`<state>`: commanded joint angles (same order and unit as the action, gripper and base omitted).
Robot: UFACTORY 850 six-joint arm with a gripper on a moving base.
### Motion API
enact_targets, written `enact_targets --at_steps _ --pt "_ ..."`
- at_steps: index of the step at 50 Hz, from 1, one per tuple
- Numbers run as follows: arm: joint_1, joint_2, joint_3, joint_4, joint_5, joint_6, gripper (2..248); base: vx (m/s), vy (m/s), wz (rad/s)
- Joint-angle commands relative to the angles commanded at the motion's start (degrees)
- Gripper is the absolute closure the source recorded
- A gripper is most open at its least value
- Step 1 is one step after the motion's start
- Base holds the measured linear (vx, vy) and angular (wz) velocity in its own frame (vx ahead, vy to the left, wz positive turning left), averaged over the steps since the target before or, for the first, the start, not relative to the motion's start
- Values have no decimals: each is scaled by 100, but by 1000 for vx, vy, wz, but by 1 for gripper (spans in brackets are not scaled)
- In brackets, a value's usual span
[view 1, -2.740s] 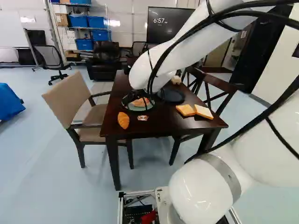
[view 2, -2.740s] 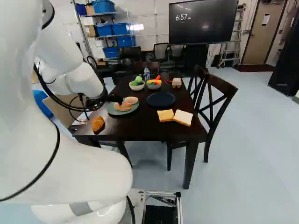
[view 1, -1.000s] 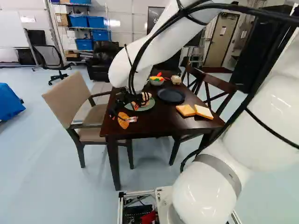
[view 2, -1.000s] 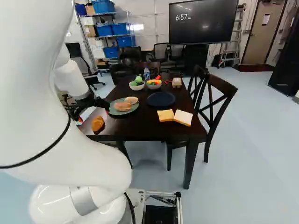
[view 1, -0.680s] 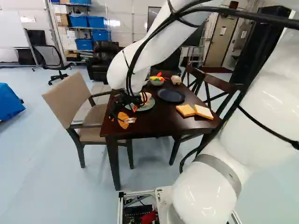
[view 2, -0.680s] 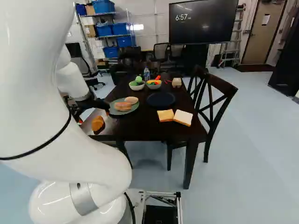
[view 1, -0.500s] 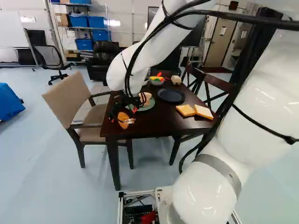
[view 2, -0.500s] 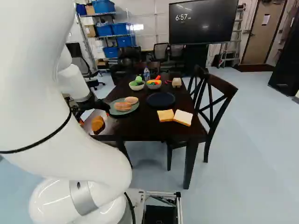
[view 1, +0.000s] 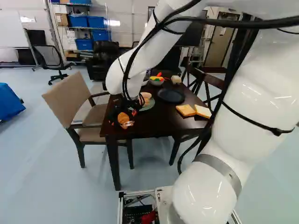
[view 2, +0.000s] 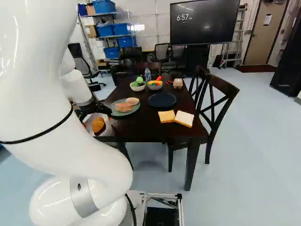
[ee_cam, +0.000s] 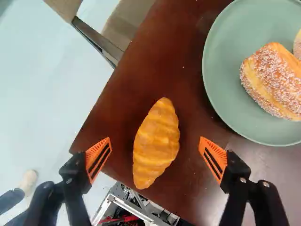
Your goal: Move the croissant to the empty plate
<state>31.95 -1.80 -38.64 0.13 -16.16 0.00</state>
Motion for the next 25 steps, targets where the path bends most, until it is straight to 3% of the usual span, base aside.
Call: enact_targets --at_steps 13,14,18,19,23,25 --pt "0 0 0 0 0 0 7 0 0 0" --pt "0 0 0 0 0 0 20 0 0 0" --pt "0 0 0 0 0 0 20 0 0 0" --pt "0 0 0 0 0 0 32 0 0 0" --pt "0 0 0 0 0 0 32 0 0 0" --pt "0 0 0 0 0 0 44 0 0 0"
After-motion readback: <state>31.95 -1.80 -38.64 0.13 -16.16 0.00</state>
